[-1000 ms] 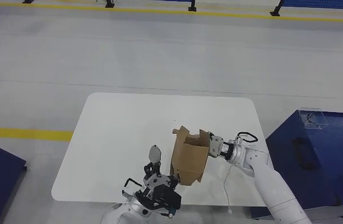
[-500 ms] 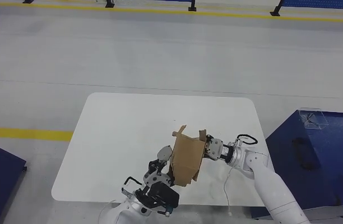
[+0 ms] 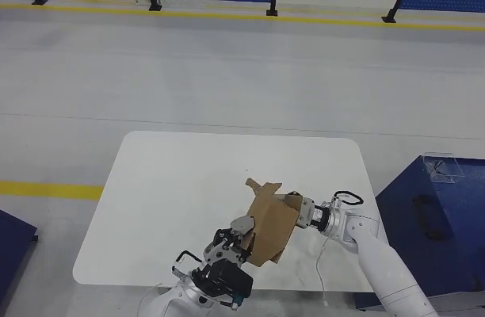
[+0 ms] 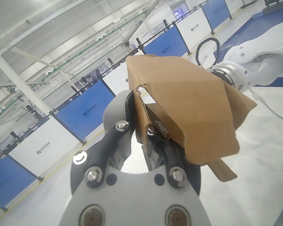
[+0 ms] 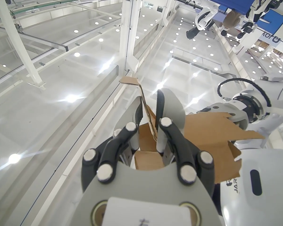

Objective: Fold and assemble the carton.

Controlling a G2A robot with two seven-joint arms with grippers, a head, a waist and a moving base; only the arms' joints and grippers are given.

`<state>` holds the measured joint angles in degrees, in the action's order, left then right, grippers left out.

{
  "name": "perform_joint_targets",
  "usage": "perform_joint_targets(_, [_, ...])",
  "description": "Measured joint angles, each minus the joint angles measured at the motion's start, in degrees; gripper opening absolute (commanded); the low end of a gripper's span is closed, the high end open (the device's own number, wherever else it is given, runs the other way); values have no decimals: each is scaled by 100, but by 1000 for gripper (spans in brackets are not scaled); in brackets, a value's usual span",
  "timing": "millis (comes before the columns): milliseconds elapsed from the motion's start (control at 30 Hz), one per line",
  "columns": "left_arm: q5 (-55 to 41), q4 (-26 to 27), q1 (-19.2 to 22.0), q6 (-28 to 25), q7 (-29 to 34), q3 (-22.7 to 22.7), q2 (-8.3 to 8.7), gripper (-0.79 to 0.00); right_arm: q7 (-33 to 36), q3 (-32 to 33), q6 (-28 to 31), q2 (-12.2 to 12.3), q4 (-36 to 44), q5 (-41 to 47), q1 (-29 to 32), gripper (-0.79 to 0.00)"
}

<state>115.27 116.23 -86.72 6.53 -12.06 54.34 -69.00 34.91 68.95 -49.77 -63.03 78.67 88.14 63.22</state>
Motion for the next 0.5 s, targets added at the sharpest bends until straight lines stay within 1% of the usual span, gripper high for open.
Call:
perform_joint_targets(400, [3, -1, 0, 3, 0, 0, 0, -785, 0, 0, 1, 0, 0, 0, 0, 0])
perform_joint_targets(500, [-198, 28, -16, -136, 101, 12, -7, -785, 49, 51, 228, 15, 114, -201, 74, 0])
